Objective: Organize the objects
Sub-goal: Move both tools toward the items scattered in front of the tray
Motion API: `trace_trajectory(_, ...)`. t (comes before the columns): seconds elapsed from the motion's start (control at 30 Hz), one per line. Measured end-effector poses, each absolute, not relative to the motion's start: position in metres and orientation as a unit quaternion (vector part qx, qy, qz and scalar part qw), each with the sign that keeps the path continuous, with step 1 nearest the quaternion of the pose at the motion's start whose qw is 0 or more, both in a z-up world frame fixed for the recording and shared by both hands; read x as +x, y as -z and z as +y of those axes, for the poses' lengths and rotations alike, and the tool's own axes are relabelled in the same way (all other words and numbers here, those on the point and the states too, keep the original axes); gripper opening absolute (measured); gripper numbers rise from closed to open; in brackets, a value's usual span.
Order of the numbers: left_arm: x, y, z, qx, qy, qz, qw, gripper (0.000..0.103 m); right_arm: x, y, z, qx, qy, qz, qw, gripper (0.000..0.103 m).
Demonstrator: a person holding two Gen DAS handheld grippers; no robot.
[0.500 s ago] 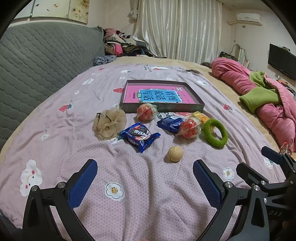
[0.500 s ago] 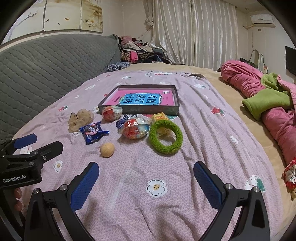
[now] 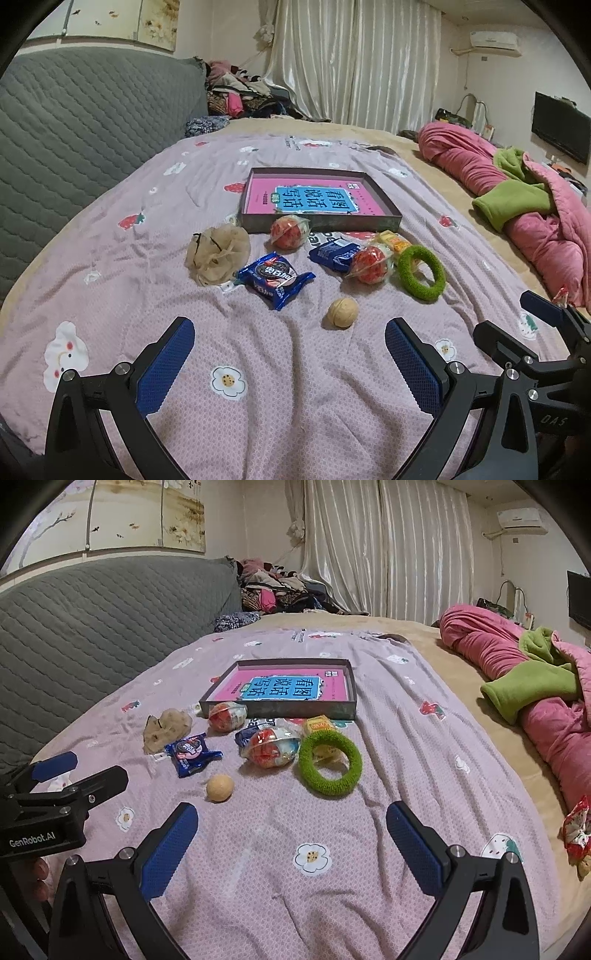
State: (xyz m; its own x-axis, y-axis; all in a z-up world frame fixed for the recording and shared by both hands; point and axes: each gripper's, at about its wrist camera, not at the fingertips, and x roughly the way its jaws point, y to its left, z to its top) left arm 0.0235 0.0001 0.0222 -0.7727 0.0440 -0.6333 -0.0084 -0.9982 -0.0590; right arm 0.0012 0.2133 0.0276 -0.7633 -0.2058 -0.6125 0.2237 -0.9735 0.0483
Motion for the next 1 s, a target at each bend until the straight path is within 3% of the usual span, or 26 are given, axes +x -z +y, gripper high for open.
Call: trace_trajectory(1.0,0.002,-0.059,0.001,-0.324,-0.946,-0.009,0.002,0.103,-0.014,-0.070,0.225,0.299,0.949,0.016,0.102,0.103)
